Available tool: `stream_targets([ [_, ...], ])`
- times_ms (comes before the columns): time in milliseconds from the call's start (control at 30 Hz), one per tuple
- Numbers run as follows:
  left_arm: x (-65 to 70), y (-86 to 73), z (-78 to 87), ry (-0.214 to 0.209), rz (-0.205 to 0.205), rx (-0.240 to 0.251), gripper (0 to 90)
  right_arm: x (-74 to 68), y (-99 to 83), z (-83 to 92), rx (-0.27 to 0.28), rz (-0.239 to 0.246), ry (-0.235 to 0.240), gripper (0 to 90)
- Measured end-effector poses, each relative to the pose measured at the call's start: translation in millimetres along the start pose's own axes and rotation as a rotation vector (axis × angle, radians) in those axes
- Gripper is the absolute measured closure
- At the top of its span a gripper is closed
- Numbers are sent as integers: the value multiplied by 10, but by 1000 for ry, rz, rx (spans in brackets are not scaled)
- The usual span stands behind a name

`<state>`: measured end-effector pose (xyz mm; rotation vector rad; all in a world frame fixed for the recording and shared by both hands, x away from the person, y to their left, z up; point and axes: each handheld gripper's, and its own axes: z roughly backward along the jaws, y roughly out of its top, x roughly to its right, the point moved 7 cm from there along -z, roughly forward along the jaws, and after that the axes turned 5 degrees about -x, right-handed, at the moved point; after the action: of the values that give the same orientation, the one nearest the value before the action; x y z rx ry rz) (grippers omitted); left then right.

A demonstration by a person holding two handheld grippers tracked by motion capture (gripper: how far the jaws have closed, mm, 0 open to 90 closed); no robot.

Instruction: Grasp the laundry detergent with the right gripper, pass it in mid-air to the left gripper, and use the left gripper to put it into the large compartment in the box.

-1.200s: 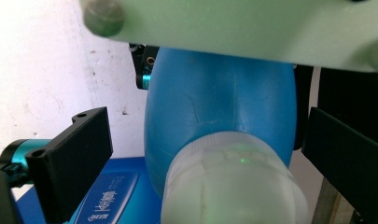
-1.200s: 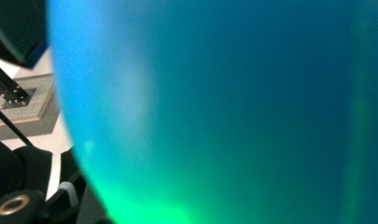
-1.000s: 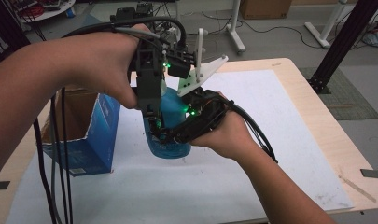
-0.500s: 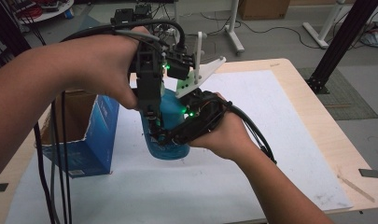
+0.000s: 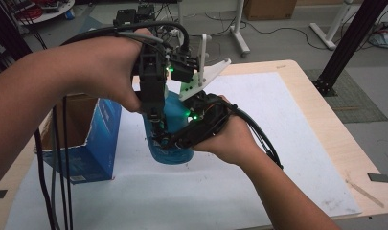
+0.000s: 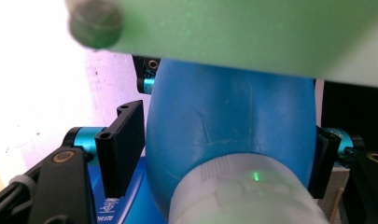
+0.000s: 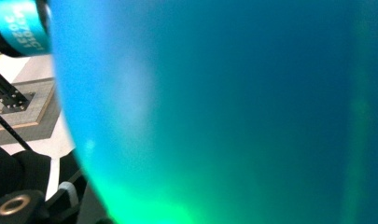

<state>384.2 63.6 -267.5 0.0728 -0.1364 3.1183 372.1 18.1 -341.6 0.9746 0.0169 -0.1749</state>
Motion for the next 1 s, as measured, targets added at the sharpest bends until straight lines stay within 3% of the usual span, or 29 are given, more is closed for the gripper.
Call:
stream_targets([
  [633,45,-3,-1,-25,-24,-8,377,-18,0,-18,-1,2,5,468],
  [1000,62,-10,25,-30,-4,-2,383,-21,12,-21,15,8,13,463],
])
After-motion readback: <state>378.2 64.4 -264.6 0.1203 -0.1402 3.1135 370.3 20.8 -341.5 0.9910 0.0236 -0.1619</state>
